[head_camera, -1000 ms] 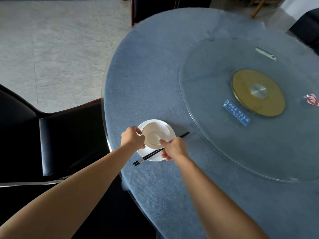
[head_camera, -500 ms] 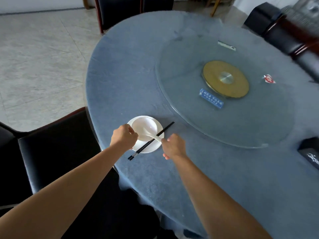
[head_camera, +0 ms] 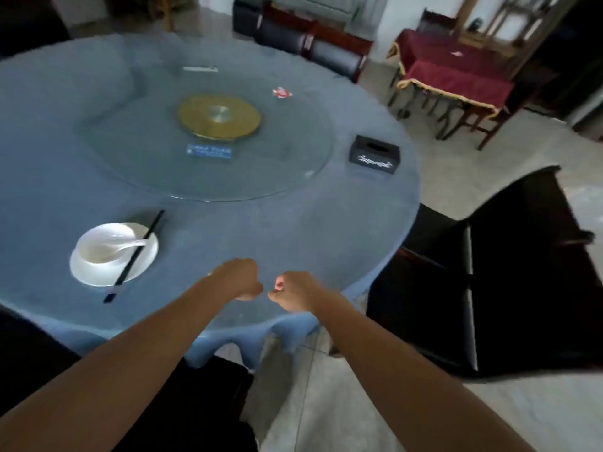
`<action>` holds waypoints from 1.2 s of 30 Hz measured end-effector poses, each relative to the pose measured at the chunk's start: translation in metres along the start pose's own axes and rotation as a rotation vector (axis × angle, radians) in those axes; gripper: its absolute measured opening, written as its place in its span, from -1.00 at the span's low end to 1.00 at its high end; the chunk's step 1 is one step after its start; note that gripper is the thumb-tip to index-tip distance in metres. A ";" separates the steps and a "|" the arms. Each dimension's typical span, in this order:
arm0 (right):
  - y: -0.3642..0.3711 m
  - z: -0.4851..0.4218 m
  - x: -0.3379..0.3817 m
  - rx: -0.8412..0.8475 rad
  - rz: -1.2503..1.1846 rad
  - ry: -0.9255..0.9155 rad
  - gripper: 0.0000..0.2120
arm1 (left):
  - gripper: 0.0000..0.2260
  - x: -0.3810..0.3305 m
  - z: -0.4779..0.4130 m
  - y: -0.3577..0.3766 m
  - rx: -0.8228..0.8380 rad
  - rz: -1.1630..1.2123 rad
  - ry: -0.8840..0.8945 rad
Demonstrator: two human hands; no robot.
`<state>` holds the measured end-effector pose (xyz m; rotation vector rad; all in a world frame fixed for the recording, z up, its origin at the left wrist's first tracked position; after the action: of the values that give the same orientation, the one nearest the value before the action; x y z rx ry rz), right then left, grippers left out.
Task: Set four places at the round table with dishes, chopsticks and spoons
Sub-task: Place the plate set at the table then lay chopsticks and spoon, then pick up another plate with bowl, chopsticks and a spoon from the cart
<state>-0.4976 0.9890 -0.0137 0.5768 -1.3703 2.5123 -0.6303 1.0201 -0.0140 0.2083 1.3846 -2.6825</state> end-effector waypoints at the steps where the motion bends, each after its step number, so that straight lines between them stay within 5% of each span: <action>1: -0.003 0.029 -0.028 0.002 -0.023 0.051 -0.67 | -0.71 -0.035 0.016 0.009 0.030 -0.077 0.057; 7: 0.007 0.258 -0.187 -0.118 -0.202 0.381 -0.61 | -0.75 -0.247 0.132 0.108 0.228 -0.462 0.390; 10: 0.031 0.393 -0.255 -0.339 -0.395 0.605 -0.54 | -0.70 -0.351 0.220 0.166 0.218 -0.659 0.613; 15: 0.100 0.571 -0.305 -0.501 -0.648 1.005 -0.44 | -0.71 -0.460 0.358 0.268 0.322 -0.847 1.003; 24: 0.214 0.709 -0.286 -0.627 -1.065 1.328 -0.79 | -0.73 -0.519 0.512 0.402 0.521 -1.290 1.378; 28: 0.245 0.745 -0.278 -0.634 -1.190 1.481 -0.62 | -0.78 -0.531 0.556 0.428 0.601 -1.404 1.489; 36: 0.289 0.811 -0.261 -0.862 -1.394 1.634 -0.65 | -0.79 -0.558 0.650 0.463 0.660 -1.314 1.638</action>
<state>-0.1824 0.1490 0.0491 -0.5296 -0.6224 0.5210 -0.0497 0.2448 0.0856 2.9719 0.3446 -3.8653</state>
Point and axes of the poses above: each hand's wrist, its own z-axis away from the middle knuckle, its own y-axis out of the palm, x = y × z, the point moved 4 cm from there along -z, towards the middle knuckle, and after that the axes turned 9 degrees about -y, right-handed, at the moved point
